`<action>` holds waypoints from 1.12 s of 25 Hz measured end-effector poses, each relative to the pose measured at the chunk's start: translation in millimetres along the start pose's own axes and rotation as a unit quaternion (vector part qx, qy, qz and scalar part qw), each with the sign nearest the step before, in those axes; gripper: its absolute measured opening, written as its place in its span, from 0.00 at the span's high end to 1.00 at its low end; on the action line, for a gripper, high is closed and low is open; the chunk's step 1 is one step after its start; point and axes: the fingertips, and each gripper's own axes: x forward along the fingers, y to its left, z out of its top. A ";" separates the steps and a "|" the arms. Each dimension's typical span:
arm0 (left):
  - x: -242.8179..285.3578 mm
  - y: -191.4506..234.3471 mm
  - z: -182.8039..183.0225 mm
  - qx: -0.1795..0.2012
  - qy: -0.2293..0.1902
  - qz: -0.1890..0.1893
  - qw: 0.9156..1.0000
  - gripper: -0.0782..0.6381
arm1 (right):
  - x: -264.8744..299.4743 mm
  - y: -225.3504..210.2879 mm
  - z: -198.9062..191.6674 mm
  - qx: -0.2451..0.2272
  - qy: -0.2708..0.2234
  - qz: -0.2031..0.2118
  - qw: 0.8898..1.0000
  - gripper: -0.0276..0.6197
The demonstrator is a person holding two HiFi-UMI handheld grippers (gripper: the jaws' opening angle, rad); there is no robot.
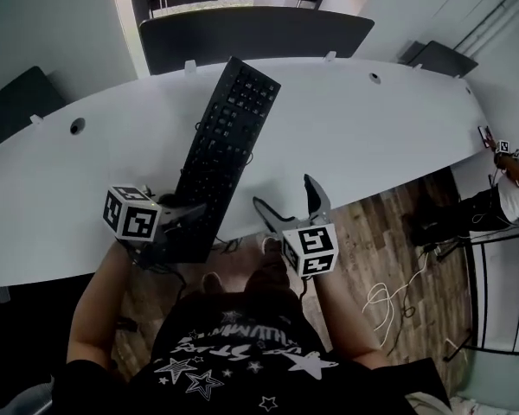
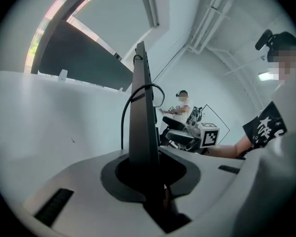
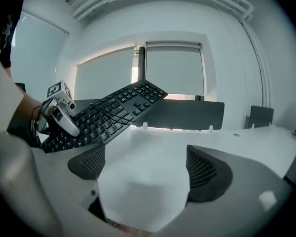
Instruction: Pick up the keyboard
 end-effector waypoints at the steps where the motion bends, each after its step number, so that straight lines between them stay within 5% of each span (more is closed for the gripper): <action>1: -1.0 0.1 -3.9 0.009 -0.004 0.007 1.000 0.79 | -6.7 6.1 -4.8 0.018 0.003 0.000 1.000 0.20; 4: -3.3 -4.8 -17.1 0.013 -0.015 -0.001 1.000 0.79 | -26.2 20.3 -18.1 0.055 0.006 -0.015 0.998 0.24; 8: 1.7 -24.1 -26.4 -0.030 -0.033 -0.034 0.998 0.79 | -51.0 23.7 -21.3 0.089 -0.011 -0.035 0.995 0.34; 17: 5.3 -79.6 -65.7 -0.051 -0.060 -0.028 0.997 0.79 | -122.7 21.2 -37.6 0.130 -0.034 -0.054 0.989 0.93; 28: 26.2 -162.7 -97.3 -0.067 -0.111 -0.018 0.991 0.79 | -197.8 36.5 -73.4 0.094 -0.005 -0.001 0.996 0.95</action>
